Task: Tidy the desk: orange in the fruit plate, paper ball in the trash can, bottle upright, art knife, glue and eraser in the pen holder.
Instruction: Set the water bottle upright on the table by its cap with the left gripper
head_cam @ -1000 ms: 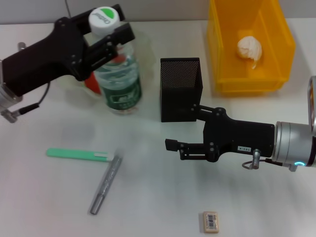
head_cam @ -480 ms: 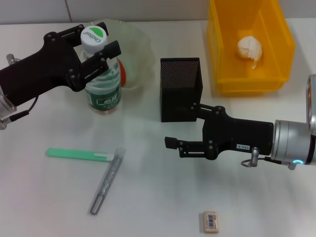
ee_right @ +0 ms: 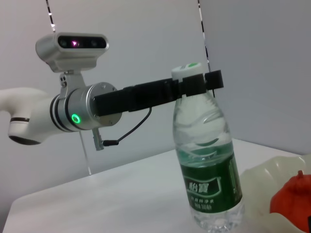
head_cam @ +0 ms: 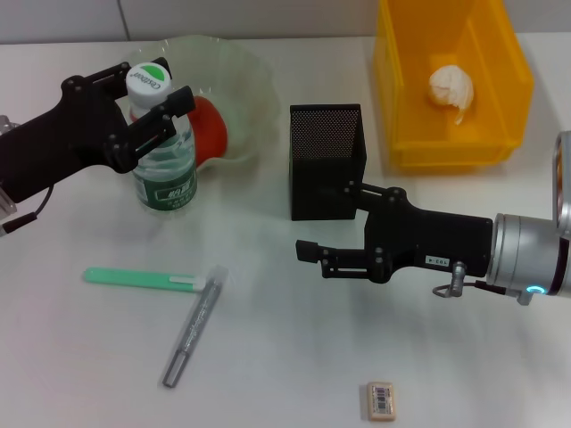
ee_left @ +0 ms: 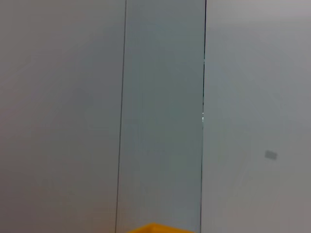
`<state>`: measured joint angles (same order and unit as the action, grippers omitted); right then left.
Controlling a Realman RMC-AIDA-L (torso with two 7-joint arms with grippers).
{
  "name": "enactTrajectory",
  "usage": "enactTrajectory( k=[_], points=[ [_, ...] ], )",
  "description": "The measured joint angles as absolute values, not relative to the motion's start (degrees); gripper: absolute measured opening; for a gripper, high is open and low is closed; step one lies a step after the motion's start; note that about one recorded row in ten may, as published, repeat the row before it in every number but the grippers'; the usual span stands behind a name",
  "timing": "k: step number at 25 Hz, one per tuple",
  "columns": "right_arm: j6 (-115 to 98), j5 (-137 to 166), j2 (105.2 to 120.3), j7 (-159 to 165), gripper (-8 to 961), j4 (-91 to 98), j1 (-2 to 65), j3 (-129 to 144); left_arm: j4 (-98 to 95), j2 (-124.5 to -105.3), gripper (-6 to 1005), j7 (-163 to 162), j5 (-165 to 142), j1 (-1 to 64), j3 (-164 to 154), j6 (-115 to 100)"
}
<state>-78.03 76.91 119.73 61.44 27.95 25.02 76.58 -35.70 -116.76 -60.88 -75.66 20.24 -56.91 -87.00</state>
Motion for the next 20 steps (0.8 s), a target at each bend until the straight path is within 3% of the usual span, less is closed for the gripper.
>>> enactTrajectory(
  k=[14,20],
  points=[
    [-78.45,73.78,119.75,60.81,835,26.22,25.15,76.72,-35.12,-116.34,455,-60.21,-75.77,19.25,-57.06,-85.34],
    [-78.41,73.74,119.72,60.68,832,25.91,25.08,76.72,-34.89,-117.03,460,-59.78,-75.77,19.16,-57.27,-83.53]
  ],
)
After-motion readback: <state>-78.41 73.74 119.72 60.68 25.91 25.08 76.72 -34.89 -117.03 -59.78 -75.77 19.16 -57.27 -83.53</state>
